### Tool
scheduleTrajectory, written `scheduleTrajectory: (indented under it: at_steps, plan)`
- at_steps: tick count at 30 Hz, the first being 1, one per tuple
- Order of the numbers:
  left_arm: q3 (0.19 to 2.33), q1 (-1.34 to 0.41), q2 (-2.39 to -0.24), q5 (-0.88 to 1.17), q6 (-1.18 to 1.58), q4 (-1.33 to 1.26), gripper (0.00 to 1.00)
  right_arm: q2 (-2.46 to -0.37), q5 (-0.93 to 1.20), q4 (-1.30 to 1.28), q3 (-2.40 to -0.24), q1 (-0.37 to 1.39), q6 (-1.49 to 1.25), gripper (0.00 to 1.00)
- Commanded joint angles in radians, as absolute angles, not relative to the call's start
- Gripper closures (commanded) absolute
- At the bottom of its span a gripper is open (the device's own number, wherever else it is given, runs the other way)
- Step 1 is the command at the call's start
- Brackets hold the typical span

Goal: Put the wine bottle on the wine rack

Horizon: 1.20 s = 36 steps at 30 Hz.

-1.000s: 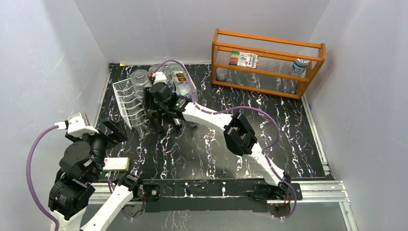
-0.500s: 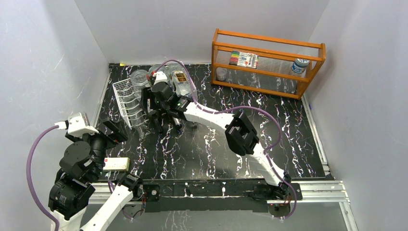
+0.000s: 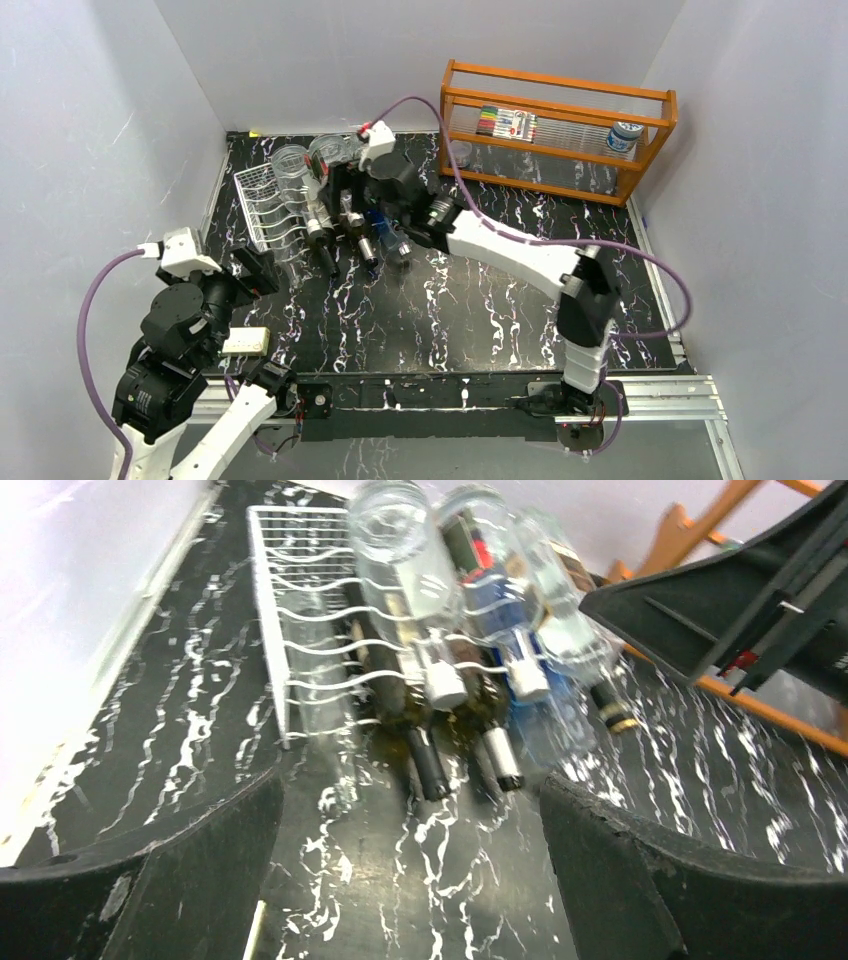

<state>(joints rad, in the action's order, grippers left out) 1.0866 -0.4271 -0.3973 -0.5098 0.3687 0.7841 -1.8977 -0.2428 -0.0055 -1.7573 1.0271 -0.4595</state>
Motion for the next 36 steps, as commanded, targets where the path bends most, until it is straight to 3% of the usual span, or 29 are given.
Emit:
scheduleTrajectory:
  at_steps: [1,7,13,24,36]
  plan:
    - [1.069,-0.423,-0.441,-0.270,0.305,0.751,0.02,-1.661,-0.311,0.033,-1.538,1.028,-0.407,0.02]
    - [1.005,-0.423,-0.466,-0.113,0.329,0.714,0.02,-1.382,-0.523,-0.124,-1.253,1.027,-0.431,0.02]
    - [1.008,-0.423,-0.512,-0.111,0.353,0.694,0.02,-1.139,-0.722,-0.389,-1.152,1.028,-0.480,0.02]
    - [1.199,-0.423,-0.549,-0.211,0.279,0.683,0.02,-0.720,-0.903,-0.513,-1.181,1.028,-0.423,0.02]
    - [1.425,-0.423,-0.555,-0.283,0.179,0.687,0.02,-0.599,-0.934,-0.557,-1.252,1.028,-0.382,0.02]
